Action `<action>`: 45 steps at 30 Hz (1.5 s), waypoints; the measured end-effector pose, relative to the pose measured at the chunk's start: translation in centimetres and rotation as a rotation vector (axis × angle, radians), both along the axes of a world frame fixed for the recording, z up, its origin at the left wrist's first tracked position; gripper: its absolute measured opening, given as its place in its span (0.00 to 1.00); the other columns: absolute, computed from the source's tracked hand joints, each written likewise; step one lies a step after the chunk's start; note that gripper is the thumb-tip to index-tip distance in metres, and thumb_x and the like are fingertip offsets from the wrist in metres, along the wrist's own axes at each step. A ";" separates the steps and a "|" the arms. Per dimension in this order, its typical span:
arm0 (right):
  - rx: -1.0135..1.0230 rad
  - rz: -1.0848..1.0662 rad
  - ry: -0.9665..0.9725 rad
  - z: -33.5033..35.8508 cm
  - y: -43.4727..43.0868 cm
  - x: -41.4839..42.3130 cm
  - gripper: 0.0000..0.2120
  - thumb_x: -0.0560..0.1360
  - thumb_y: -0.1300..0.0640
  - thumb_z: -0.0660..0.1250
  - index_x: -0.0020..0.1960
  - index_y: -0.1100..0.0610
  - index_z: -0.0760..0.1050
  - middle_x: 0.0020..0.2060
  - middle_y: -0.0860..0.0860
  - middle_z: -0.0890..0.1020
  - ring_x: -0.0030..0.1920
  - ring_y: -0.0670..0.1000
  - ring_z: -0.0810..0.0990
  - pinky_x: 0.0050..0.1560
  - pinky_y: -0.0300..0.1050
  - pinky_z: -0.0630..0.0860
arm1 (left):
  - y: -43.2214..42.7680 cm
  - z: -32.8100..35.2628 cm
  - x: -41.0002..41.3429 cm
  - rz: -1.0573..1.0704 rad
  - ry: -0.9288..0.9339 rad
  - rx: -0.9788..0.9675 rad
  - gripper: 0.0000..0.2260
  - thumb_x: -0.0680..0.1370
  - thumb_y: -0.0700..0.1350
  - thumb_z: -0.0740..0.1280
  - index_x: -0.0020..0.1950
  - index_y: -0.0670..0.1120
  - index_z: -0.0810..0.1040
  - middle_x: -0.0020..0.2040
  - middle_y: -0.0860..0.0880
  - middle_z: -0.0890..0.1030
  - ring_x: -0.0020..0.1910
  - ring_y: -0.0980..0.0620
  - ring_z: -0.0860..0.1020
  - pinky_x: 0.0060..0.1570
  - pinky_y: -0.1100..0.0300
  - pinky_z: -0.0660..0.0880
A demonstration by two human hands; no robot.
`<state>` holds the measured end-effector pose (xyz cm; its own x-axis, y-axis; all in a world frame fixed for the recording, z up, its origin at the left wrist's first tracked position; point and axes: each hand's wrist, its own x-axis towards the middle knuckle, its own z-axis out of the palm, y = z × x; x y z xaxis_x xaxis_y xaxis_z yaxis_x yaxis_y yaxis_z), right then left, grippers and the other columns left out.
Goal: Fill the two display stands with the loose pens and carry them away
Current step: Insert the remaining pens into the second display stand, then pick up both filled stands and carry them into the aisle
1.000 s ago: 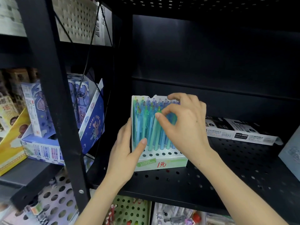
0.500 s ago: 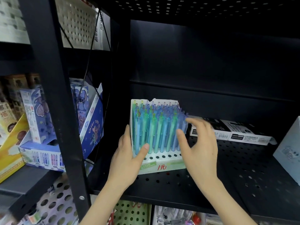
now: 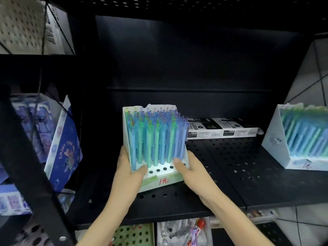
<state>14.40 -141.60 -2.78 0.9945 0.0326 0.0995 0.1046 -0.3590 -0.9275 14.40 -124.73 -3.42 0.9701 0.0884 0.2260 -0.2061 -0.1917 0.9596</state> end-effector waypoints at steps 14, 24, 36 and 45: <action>0.275 -0.257 -0.202 0.5 -9.2 -7.0 0.19 0.79 0.57 0.59 0.64 0.36 0.64 0.58 0.32 0.74 0.55 0.27 0.70 0.51 0.32 0.68 | -8.7 4.2 -1.3 -0.517 0.154 -0.180 0.43 0.64 0.37 0.76 0.68 0.69 0.62 0.61 0.59 0.78 0.61 0.53 0.77 0.65 0.45 0.67; 0.206 -0.647 -0.315 0.2 -27.3 -10.1 0.17 0.78 0.48 0.58 0.67 0.45 0.66 0.68 0.40 0.68 0.67 0.40 0.65 0.63 0.38 0.62 | -21.0 2.2 -5.6 -0.318 0.167 -0.539 0.35 0.62 0.35 0.71 0.66 0.58 0.71 0.55 0.52 0.82 0.52 0.48 0.82 0.52 0.46 0.75; 0.457 -0.625 -0.080 -0.4 -37.2 -0.9 0.20 0.81 0.50 0.51 0.73 0.48 0.61 0.65 0.47 0.71 0.65 0.49 0.69 0.67 0.48 0.64 | -26.0 1.9 -5.7 -0.168 0.100 -0.568 0.27 0.67 0.37 0.68 0.63 0.57 0.74 0.56 0.52 0.82 0.53 0.48 0.82 0.47 0.51 0.79; 0.172 -0.567 -0.190 -1.9 -38.6 0.5 0.21 0.81 0.56 0.51 0.74 0.45 0.59 0.71 0.44 0.67 0.69 0.46 0.65 0.71 0.49 0.62 | -26.5 1.3 -3.7 -0.157 0.090 -0.576 0.27 0.68 0.37 0.67 0.64 0.57 0.73 0.58 0.51 0.81 0.57 0.47 0.80 0.48 0.52 0.79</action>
